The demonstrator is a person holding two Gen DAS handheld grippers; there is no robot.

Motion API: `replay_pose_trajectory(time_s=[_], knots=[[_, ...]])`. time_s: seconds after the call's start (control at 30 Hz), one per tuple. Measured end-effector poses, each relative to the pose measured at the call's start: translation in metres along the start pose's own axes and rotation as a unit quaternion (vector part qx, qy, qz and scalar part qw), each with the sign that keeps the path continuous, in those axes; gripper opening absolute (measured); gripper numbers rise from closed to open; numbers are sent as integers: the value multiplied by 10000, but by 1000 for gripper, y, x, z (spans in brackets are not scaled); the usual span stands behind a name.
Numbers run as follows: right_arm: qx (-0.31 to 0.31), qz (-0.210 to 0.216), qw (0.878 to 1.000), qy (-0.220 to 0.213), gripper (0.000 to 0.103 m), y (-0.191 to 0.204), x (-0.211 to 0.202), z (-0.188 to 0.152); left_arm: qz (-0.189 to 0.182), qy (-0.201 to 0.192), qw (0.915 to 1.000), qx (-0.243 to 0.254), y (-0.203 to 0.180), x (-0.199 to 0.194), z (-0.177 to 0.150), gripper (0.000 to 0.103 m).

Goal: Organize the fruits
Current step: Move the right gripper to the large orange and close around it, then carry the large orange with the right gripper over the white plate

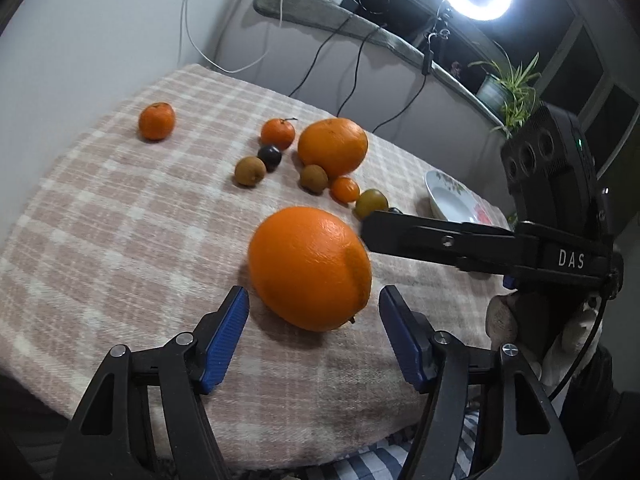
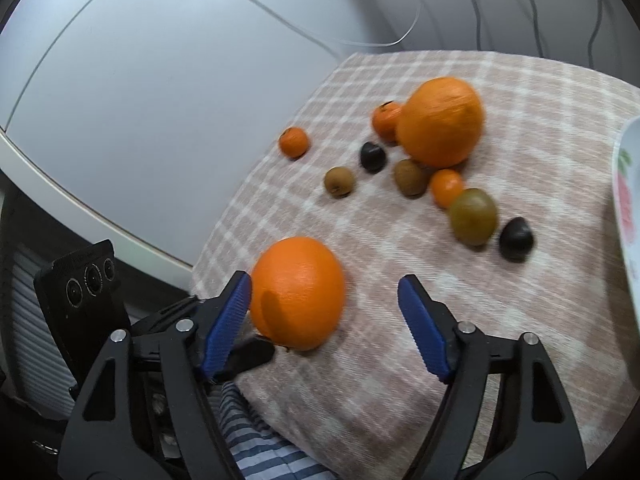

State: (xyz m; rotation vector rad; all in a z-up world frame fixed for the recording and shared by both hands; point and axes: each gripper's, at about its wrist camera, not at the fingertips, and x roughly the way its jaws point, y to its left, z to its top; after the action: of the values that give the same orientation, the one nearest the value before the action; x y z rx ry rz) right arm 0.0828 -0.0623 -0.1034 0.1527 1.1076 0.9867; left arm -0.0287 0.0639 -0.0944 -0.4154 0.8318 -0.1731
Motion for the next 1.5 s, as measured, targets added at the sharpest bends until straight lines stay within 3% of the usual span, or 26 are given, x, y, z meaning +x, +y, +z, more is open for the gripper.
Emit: replay_pose_trajectory(time_s=[0.27,0.4,0.6,1.07,1.5], knots=[[-28,137,9992,363,79,2,21,4,62,34,9998,186,-4,7,3,60],[50,287,9981,535,67,0,31,6,128,19,9995,289,-6,7,5,57],[102,318,9981,521,66,-2,26,4,214,-9,9989,419,-11,8,7,57],[305,86,9995,-40,66,-22,-31,5,-92,-98,9955,937,-51,19,26,57],[698,-318,9944,-733,66,-69,-110,7,-631,-146,9849,1603,-113,55,56,57]])
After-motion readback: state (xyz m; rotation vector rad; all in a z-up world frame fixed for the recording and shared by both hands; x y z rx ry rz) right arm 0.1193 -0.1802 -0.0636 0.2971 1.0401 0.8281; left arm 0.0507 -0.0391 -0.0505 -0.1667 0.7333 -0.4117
